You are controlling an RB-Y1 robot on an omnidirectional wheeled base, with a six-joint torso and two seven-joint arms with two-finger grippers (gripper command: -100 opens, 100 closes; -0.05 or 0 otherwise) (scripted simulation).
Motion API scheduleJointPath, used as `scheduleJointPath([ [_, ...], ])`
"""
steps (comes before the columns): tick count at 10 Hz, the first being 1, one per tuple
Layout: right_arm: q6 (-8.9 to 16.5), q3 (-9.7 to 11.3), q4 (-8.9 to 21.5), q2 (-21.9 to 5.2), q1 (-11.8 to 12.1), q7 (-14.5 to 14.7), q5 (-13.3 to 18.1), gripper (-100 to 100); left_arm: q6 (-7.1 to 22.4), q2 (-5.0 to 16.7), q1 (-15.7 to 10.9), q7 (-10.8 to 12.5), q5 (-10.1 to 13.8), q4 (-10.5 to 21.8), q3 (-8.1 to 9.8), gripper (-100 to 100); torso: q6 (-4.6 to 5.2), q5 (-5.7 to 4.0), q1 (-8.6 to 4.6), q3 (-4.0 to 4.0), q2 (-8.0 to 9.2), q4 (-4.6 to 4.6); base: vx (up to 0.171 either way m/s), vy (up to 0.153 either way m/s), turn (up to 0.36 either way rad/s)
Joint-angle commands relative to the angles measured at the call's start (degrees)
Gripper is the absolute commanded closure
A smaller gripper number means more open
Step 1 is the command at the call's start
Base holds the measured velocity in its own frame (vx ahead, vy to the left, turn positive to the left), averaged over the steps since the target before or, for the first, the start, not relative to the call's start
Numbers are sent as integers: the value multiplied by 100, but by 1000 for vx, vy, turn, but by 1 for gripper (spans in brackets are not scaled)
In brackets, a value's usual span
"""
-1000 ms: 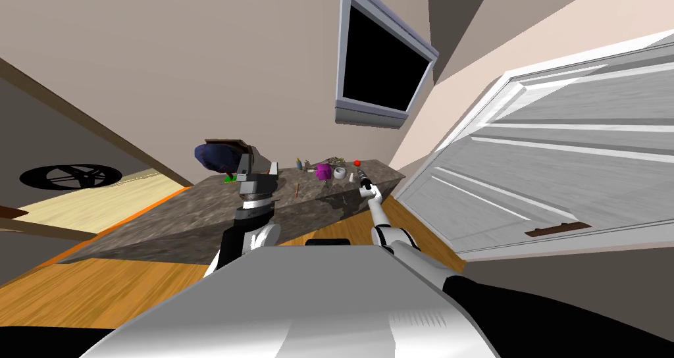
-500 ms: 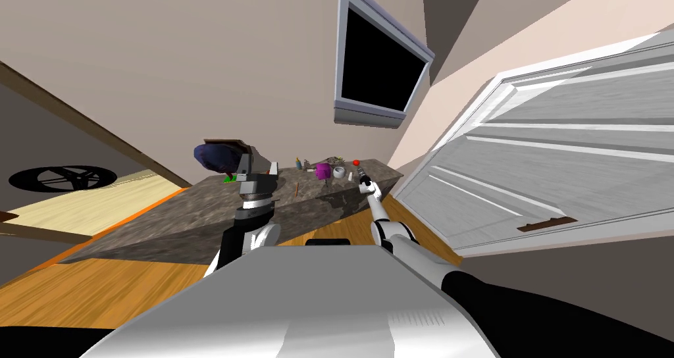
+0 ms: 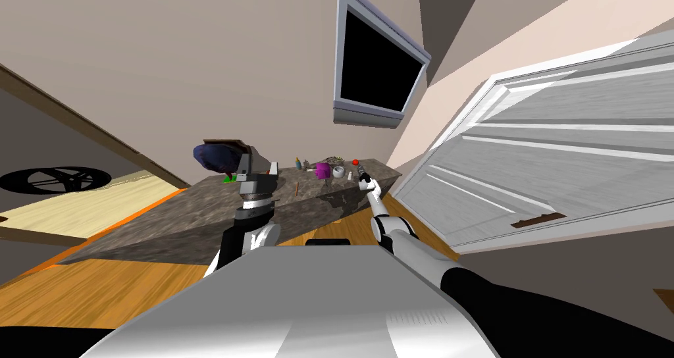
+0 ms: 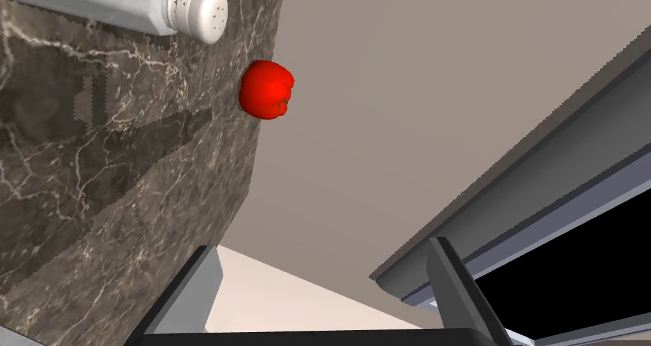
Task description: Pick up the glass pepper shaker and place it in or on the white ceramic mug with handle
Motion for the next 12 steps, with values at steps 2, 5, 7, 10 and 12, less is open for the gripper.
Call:
scheduleJointPath([
  [2,221,56,206,-62,-255,-451,-225,-100,0,0,0,0,0,0,0,0,0,1,1,0,-1,0,-14,9,-34],
  [5,440,115,412,-118,-496,-893,-450,-100,0,0,0,0,0,0,0,0,0,0,-1,-2,-4,-1,-5,4,-13],
  [7,440,115,412,-118,-496,-1203,-450,-100,0,0,0,0,0,0,0,0,0,0,3,-2,-3,-1,-6,9,-8],
  [10,665,174,621,-161,-733,-1695,-673,-100,0,0,0,0,0,0,0,0,0,0,2,-3,-5,-2,-2,7,-17],
  [12,895,234,831,-190,-966,-1973,-893,-100,0,0,0,0,0,0,0,0,0,-1,-1,-3,-5,-2,0,4,-17],
])
